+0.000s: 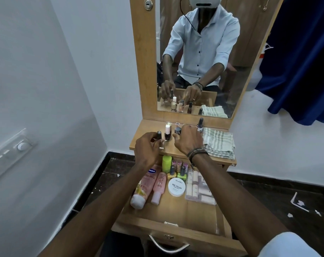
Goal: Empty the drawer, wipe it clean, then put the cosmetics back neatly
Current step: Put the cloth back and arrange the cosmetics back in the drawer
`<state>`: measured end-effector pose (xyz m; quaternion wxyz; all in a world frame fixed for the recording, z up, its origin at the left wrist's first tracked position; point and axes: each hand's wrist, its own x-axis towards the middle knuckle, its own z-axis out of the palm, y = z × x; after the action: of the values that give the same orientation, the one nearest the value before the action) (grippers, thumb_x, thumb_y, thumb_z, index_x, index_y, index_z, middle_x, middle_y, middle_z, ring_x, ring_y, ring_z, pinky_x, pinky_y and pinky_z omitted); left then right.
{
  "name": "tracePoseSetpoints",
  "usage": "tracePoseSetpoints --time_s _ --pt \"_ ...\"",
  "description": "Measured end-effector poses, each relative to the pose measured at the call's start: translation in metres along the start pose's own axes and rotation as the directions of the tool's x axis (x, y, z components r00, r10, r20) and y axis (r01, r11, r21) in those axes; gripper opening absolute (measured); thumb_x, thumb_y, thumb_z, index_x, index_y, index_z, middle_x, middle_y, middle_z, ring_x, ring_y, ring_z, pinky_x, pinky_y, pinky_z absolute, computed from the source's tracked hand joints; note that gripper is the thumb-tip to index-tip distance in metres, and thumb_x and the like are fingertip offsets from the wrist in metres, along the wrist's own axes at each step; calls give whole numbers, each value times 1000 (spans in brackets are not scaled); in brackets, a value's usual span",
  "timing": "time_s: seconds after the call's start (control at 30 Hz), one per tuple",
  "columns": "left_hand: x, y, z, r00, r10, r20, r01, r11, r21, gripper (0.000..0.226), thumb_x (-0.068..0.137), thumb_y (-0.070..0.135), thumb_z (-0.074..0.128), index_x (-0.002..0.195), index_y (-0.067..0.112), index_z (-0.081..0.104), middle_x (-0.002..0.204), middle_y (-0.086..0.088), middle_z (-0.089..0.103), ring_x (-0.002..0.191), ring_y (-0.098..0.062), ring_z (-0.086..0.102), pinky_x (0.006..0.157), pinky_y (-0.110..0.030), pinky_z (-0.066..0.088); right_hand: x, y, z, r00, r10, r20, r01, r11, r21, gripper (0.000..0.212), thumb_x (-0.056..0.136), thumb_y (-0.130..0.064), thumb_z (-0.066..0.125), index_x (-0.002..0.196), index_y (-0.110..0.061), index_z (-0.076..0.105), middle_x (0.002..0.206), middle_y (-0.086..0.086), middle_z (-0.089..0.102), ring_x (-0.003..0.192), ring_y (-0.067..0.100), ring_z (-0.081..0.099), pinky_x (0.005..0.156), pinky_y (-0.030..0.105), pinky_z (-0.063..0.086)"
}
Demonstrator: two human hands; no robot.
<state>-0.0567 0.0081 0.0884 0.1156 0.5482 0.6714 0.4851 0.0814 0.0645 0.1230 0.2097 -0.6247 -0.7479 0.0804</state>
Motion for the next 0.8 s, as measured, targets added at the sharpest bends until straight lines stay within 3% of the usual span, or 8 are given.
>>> tracePoseSetpoints --time_s 0.17,0.3,0.37,0.5,0.67,0.8 --pt "-19 -1 -12 994 96 49 -92 992 -87 21 84 22 74 101 11 73 93 3 73 77 -4 65 65 -18 53 -14 5 -2 998 -27 -65 33 995 92 28 86 -29 67 103 -7 64 91 12 68 85 34 66 63 32 49" --pt "-39 -7 -21 962 179 204 -156 980 -126 17 81 24 76 94 13 73 85 5 71 76 -6 66 65 -21 55 -41 17 -12 990 -91 -111 109 981 160 29 90 -40 65 99 -12 63 63 -2 60 59 16 59 54 26 49" --pt "-47 -13 -24 927 200 316 -176 979 -102 23 80 29 78 96 14 73 88 5 73 78 -5 67 67 -22 56 -58 28 -17 988 -142 -55 151 962 228 25 89 -38 67 96 -14 64 60 -5 59 54 9 56 51 25 49" --pt "-60 -24 -23 832 190 521 -213 977 -15 18 76 31 81 85 17 75 81 7 73 73 -5 67 65 -32 56 -89 52 -10 970 -214 112 183 954 238 20 85 -37 70 84 -17 66 66 -2 67 59 13 63 55 33 56" --pt "-73 -34 -15 743 170 648 -317 941 117 10 78 27 75 80 18 73 79 7 70 71 -4 62 65 -35 54 -115 65 16 920 -223 323 141 956 257 12 80 -25 70 73 -16 68 59 -1 68 54 15 64 49 29 50" --pt "-76 -29 -15 729 166 664 -379 906 190 14 81 32 74 86 18 72 85 6 68 73 -4 56 59 -16 43 -125 65 33 899 -192 393 115 971 211 17 78 -27 69 74 -11 68 61 -2 68 59 14 62 55 31 51"
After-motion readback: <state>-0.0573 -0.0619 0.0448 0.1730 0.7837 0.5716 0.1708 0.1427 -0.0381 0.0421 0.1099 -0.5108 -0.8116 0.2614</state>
